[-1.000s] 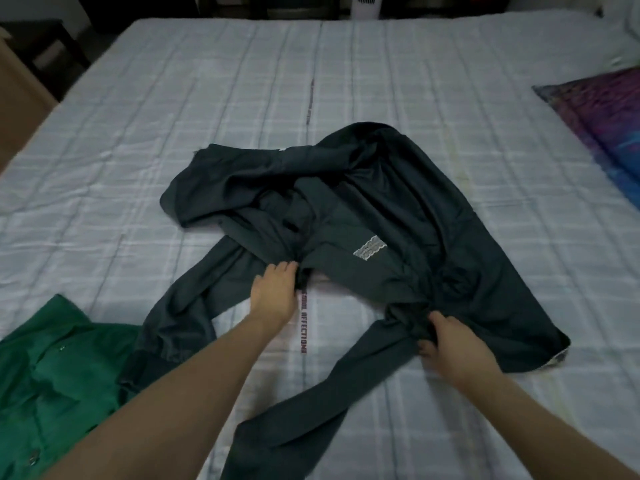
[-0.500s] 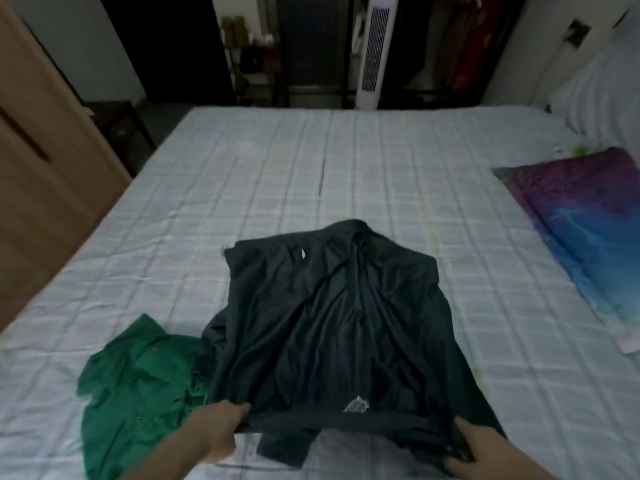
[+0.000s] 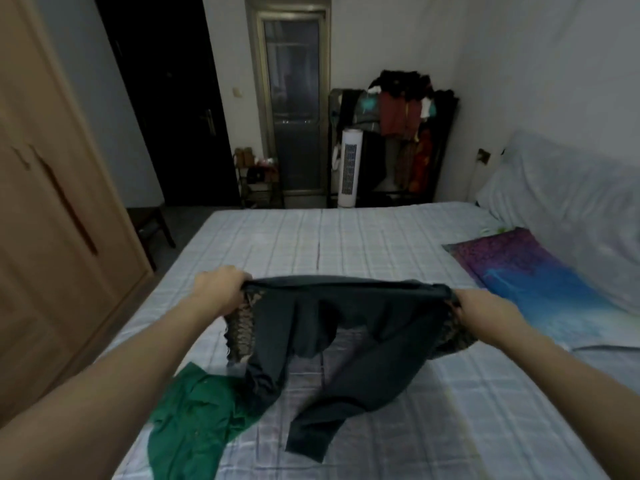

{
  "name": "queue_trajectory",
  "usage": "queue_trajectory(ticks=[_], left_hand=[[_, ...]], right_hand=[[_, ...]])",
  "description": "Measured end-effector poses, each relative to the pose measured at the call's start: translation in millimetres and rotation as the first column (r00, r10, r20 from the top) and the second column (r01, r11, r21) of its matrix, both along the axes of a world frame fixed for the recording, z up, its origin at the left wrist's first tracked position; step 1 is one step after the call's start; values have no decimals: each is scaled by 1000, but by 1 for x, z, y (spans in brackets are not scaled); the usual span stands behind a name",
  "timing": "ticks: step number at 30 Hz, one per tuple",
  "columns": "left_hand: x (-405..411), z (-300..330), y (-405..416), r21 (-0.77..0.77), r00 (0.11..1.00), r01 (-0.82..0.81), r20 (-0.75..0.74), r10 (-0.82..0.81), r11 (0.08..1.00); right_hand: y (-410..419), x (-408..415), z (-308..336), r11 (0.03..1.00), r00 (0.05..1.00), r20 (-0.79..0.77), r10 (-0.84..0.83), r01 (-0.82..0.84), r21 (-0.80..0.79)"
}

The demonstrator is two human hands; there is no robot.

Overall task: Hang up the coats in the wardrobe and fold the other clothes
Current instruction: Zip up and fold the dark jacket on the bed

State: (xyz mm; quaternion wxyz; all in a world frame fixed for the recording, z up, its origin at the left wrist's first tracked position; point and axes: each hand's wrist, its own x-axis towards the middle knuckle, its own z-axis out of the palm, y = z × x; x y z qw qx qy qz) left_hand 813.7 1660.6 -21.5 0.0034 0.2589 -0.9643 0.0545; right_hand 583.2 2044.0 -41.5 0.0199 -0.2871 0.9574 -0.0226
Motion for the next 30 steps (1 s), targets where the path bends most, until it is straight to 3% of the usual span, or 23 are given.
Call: queue_trajectory(ticks=[3, 8, 12, 16, 19, 21, 22, 24, 26, 28, 30], left_hand=[[32, 56, 16, -95, 992, 22, -120, -33, 995], [79, 126, 40, -224, 972, 65, -207, -113, 972], [101, 162, 59, -313, 953, 81, -255, -166, 946], [109, 175, 72, -252, 950, 34, -293, -110, 967], [105, 177, 76, -85, 973, 91, -205, -106, 992], [106, 177, 81, 193, 971, 220, -136, -196, 956], [109, 178, 86, 341, 961, 275, -98, -257, 899], [113, 176, 98, 554, 927, 318, -13, -374, 769], [111, 171, 112, 550, 866, 380, 69, -495, 744], [99, 169, 126, 378, 788, 548, 68, -612, 746], [85, 172, 141, 205, 694, 708, -29, -719, 675]], right_hand=[[15, 27, 39, 997, 974, -221, -41, 26, -71], [44, 59, 103, 988, 897, -434, -87, 23, -151], [62, 65, 149, 966, 862, -473, -183, 70, -248], [64, 76, 172, 942, 868, -373, -328, 272, -196], [56, 79, 175, 860, 929, -28, -368, 329, -389], [46, 78, 178, 670, 902, 341, -266, 427, -607], [40, 77, 180, 574, 873, 455, -176, 466, -673], [24, 80, 188, 449, 866, 499, -33, 459, -766], [6, 88, 196, 380, 886, 449, 115, 378, -844], [-10, 96, 204, 361, 847, 451, 279, 343, -867], [-24, 107, 207, 381, 767, 503, 399, 360, -852]])
